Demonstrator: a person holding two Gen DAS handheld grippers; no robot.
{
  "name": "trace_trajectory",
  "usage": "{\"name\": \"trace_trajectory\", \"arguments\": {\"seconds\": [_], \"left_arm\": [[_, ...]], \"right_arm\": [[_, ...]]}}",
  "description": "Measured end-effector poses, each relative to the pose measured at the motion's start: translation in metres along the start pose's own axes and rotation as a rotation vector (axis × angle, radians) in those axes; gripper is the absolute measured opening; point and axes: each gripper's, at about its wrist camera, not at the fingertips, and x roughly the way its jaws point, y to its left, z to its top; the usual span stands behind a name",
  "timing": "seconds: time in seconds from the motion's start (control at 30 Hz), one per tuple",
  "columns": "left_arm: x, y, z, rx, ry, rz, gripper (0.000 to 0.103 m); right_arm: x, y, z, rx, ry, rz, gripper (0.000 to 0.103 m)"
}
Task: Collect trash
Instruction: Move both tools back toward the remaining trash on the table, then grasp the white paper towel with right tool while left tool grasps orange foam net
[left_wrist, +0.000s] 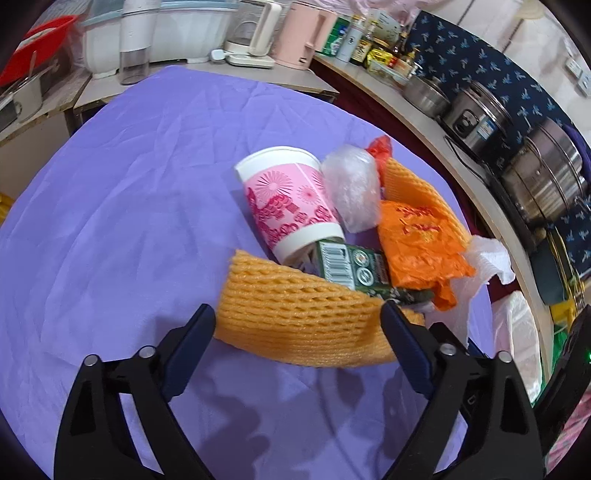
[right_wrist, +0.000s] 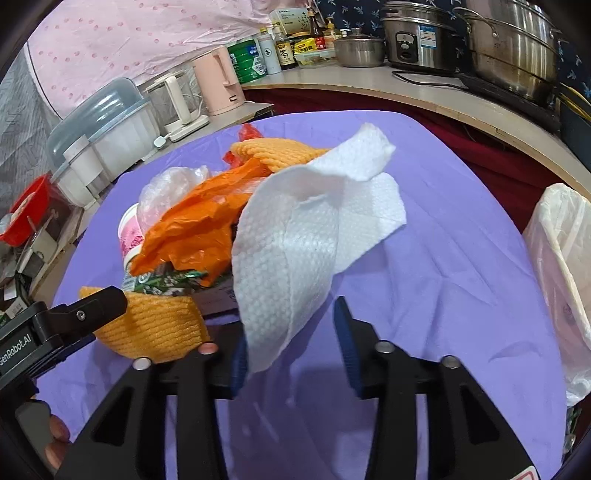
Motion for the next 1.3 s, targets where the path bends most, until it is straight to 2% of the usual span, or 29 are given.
{"name": "trace_trajectory", "arguments": {"seconds": [0.07,0.17,0.2,0.27,0.33,0.43,0.57,0.9,0.93,1.0,1.03,1.07,1.3], "left_arm": [[0.0,-0.006,-0.004,0.024,0.012,-0.011,0.07],[-0.001,-0.015,-0.012,0.064,0.026,-0.021,0.058],[-0.002,-0.018,-0.015,0.077,0.028,-0.023,0.055],[-0.003,-0.025,-0.022,0.107,0.038,-0.024,0.037],[-0.003,-0.032,-0.029,0.132,0.059,-0.03,0.026],[-0.008,-0.043,-0.038,0.159,0.06,-0.033,0.014],[-0.02,-0.055,-0.045,0.188,0.045,-0.044,0.007],[-0.049,-0.09,-0.055,0.247,-0.005,-0.052,0.003],[-0.052,-0.093,-0.056,0.254,-0.01,-0.05,0.003],[-0.056,-0.097,-0.057,0.258,-0.022,-0.042,0.003],[-0.057,-0.098,-0.057,0.259,-0.028,-0.035,0.003],[-0.058,-0.098,-0.057,0.257,-0.034,-0.023,0.003],[-0.043,-0.093,-0.053,0.243,-0.01,0.017,0.004]], "right_arm": [[-0.001,-0.006,-0.002,0.012,0.007,-0.001,0.016],[-0.008,-0.016,-0.007,0.03,0.005,-0.003,0.01],[-0.01,-0.018,-0.007,0.033,0.003,-0.002,0.009],[-0.017,-0.024,-0.01,0.041,-0.002,-0.002,0.008],[-0.025,-0.029,-0.013,0.046,-0.013,-0.005,0.007],[-0.04,-0.037,-0.016,0.049,-0.033,-0.012,0.005],[-0.06,-0.049,-0.019,0.064,-0.061,-0.012,0.003],[-0.102,-0.078,-0.023,0.099,-0.122,-0.018,0.001],[-0.103,-0.081,-0.023,0.105,-0.121,-0.017,0.005],[-0.103,-0.087,-0.023,0.12,-0.121,-0.024,0.023],[-0.102,-0.091,-0.024,0.127,-0.128,-0.025,0.045],[-0.1,-0.094,-0.024,0.133,-0.134,-0.029,0.059],[-0.058,-0.108,-0.01,0.143,-0.077,-0.022,0.059]]}}
